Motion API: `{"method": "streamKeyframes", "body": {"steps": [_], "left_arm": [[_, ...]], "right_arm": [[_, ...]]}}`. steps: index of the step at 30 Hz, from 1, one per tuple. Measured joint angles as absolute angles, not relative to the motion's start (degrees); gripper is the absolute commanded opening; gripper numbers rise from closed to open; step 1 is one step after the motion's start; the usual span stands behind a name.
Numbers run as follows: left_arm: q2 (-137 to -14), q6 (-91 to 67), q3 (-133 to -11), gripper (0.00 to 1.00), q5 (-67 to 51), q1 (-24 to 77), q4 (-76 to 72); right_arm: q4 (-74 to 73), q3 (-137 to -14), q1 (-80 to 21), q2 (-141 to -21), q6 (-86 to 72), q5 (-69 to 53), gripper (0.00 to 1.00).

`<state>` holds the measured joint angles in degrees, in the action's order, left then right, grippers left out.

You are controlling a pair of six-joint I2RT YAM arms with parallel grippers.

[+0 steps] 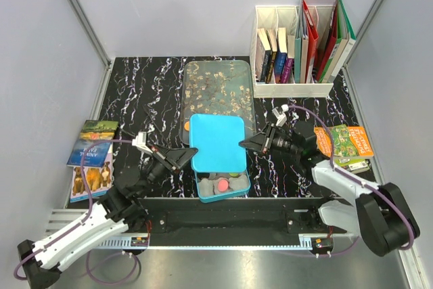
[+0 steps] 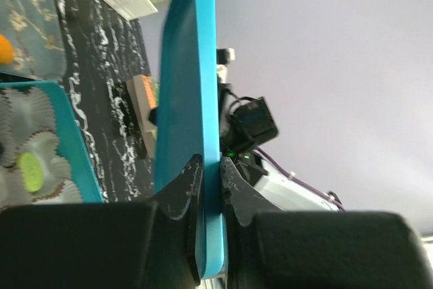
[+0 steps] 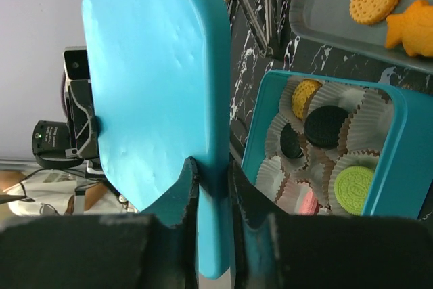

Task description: Pack the cookies

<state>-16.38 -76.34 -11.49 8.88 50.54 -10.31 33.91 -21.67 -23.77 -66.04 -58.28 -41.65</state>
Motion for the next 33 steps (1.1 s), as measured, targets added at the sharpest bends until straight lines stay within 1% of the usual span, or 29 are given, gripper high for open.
{"method": "streamKeyframes", "body": {"steps": [1, 5, 11, 18, 22, 33], "left_arm": [[-15.92, -75.94, -11.90, 0.06, 9.32, 50.50, -8.56], [-15.62, -74.26, -14.31, 0.06, 10.20, 50.43, -2.33], [-20.18, -70.39, -18.02, 0.06, 10.31, 50.24, 6.17], [-31.79, -65.52, -25.17, 0.06, 9.19, 50.19, 14.70], [-36.25, -63.77, -28.10, 0.05, 8.56, 50.19, 17.58], [-39.75, -62.52, -30.11, 0.01, 7.68, 50.96, 23.55]], "right_arm": [[32.16, -22.24, -23.70, -64.97, -57.21, -41.54, 0.06], [25.65, -24.75, -23.55, -62.24, -53.25, -41.23, 0.00], [15.40, -27.68, -23.46, -61.78, -47.53, -40.10, 0.00], [2.74, -29.95, -23.42, -61.76, -40.60, -37.69, 0.00], [-3.09, -31.55, -23.46, -61.80, -37.82, -36.45, 0.00], [-11.66, -35.24, -24.77, -63.96, -34.20, -33.98, 0.00]]}}
